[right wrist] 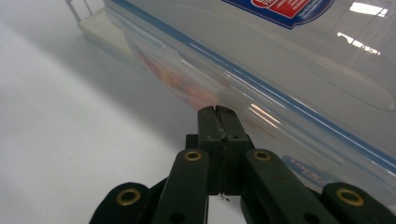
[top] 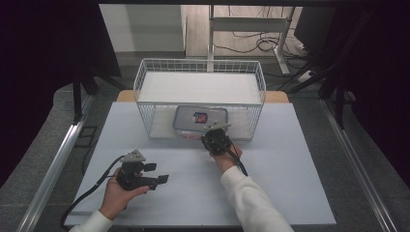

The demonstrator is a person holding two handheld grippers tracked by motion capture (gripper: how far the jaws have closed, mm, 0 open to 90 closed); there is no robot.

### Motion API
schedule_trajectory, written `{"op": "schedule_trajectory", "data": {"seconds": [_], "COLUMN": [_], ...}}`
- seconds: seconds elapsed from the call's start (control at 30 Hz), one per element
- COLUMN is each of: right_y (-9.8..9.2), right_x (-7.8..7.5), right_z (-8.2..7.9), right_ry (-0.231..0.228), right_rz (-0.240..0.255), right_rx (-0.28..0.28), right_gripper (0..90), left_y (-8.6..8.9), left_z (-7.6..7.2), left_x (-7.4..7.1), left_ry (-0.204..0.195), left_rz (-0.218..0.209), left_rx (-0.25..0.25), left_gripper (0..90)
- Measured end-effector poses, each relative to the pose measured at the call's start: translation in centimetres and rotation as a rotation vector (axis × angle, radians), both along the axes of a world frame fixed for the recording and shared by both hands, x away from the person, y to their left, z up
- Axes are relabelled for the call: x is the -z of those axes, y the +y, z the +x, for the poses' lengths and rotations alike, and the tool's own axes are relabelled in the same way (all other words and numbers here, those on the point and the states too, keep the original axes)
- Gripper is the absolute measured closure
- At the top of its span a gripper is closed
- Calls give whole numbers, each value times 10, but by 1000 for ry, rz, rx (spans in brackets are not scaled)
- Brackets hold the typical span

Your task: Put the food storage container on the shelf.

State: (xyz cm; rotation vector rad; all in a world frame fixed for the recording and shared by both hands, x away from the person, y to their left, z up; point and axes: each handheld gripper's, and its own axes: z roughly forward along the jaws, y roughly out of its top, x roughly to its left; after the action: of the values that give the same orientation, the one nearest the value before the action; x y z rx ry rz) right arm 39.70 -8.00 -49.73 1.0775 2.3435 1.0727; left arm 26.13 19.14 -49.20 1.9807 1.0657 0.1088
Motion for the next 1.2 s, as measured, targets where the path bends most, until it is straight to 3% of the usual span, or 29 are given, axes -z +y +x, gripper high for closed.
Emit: {"op": "schedule_trajectory", "data": {"seconds": [0.53,0.77,1.0,1.2], "right_y": [3,5,3,-18], "right_x": [-2,-3,-13,-23], "right_z": [29,31,17,-5], "right_ry": [23,28,21,13], "right_rz": [14,15,10,12], "right_rx": [73,74,31,-52], "right_gripper": [888,887,887,887], "left_y": [2,2,3,5], "left_z": [1,1,-1,0], "left_x": [1,1,1,2], "left_ry": [0,0,-3,-3], "left_rz": [0,1,0,11], "left_rx": [-3,-8,-8,-18], "left_gripper": [268,269,268,268]}}
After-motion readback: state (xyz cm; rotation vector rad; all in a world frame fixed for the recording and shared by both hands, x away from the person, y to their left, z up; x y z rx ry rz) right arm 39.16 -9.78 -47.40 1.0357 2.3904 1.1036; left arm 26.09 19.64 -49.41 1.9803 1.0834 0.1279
